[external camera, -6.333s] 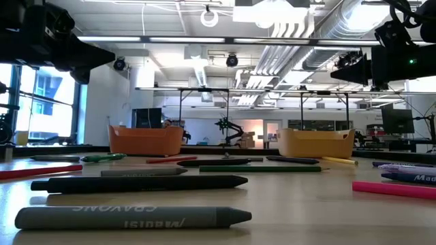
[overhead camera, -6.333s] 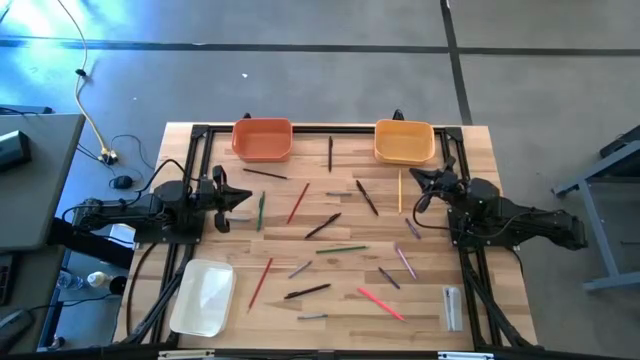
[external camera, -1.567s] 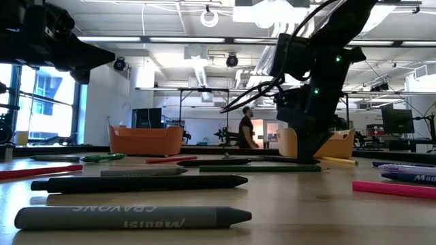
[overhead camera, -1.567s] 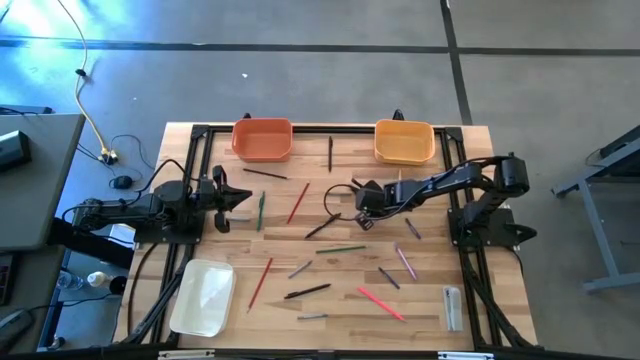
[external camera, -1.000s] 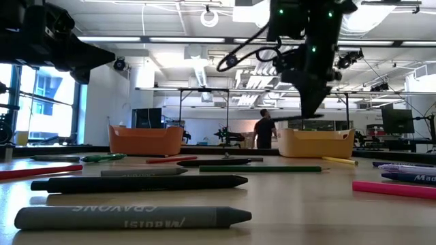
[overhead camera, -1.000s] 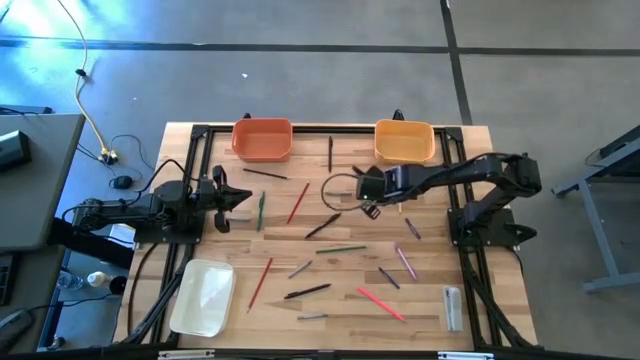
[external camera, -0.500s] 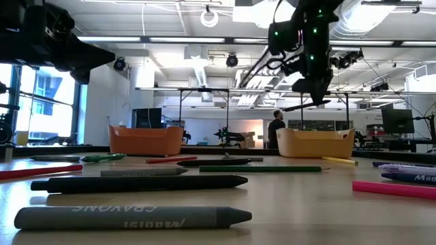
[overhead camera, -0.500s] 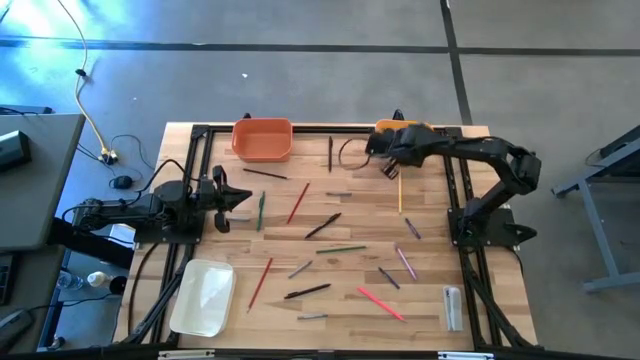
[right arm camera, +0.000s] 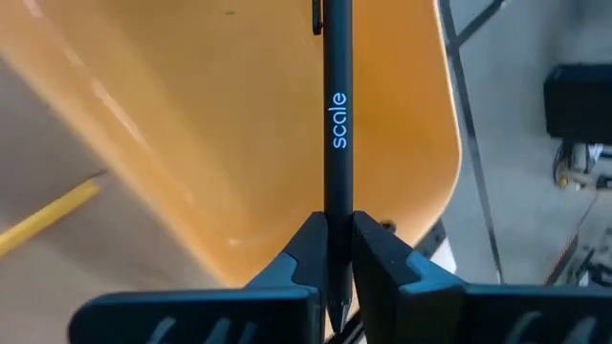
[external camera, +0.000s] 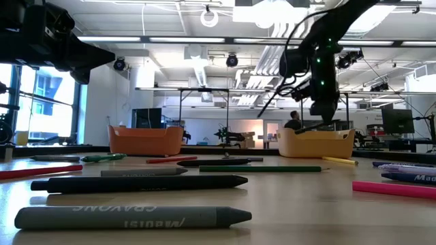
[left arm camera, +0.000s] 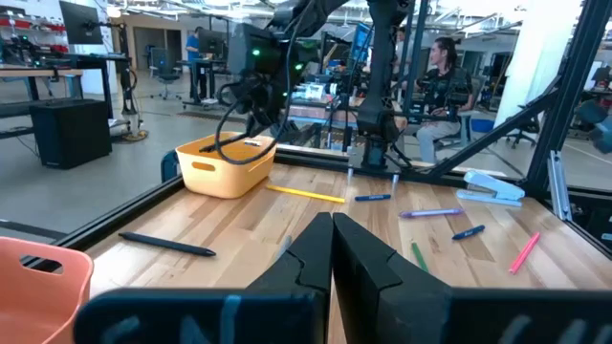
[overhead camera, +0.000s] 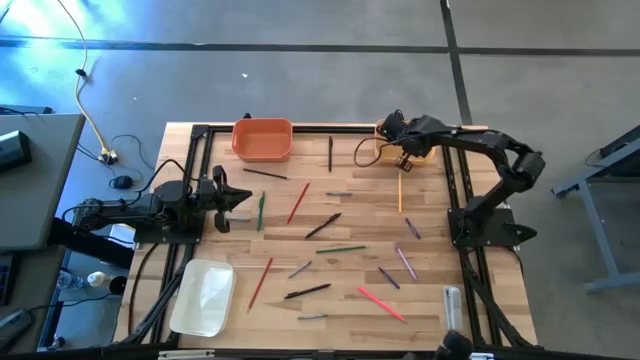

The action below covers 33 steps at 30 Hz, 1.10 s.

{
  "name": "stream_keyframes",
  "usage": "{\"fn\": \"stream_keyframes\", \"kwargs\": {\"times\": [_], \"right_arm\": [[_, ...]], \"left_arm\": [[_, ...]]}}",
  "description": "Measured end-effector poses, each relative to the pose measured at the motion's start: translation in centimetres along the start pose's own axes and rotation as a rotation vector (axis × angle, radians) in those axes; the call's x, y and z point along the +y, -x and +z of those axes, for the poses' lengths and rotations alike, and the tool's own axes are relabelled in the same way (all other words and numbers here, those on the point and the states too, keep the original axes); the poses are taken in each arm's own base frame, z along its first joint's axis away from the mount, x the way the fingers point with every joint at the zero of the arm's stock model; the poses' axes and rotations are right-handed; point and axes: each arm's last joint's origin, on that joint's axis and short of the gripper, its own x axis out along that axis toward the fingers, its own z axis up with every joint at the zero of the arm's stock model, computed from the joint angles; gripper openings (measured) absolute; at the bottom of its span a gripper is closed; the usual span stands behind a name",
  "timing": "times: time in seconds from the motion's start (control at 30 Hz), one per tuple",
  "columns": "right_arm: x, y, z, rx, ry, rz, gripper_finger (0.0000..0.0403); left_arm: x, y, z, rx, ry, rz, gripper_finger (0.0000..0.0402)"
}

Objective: Sort crayons/erasers/pens/pencils in bins
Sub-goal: Put the black pen into the yellow bin

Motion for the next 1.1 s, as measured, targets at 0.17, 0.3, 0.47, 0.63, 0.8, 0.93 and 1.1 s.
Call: {"fn": "stream_keyframes", "kwargs": {"times": [0.17,0.3,0.47,0.63,0.8,0.93,1.1], "right_arm": [[-0.9,-1.1,0.4,-0.077,0.08,0.05,0.0016],[-1.4,-1.6,0.5,-0.115,0.123,0.118,0.0016],[-2.1,-2.6,0.2,-0.094,0.151,0.161,0.0016],[-2.1,-4.0,0.3,-0.064,0.197,0.185,0.0016],[-2.2,-5.3,0.4,-0.038,0.217,0.194,0.0016],[-2.6,-5.8,0.4,-0.042,0.195,0.186,0.0016],[-2.9,-6.2,0.4,-0.052,0.185,0.2,0.0022]], "left_arm": [[0.0,0.0,0.0,0.0,0.0,0.0,0.0],[0.0,0.0,0.0,0.0,0.0,0.0,0.0],[0.0,0.0,0.0,0.0,0.0,0.001,0.0],[0.0,0.0,0.0,0.0,0.0,0.001,0.0],[0.0,0.0,0.0,0.0,0.0,0.001,0.0],[0.0,0.0,0.0,0.0,0.0,0.001,0.0],[0.0,0.0,0.0,0.0,0.0,0.001,0.0]]}}
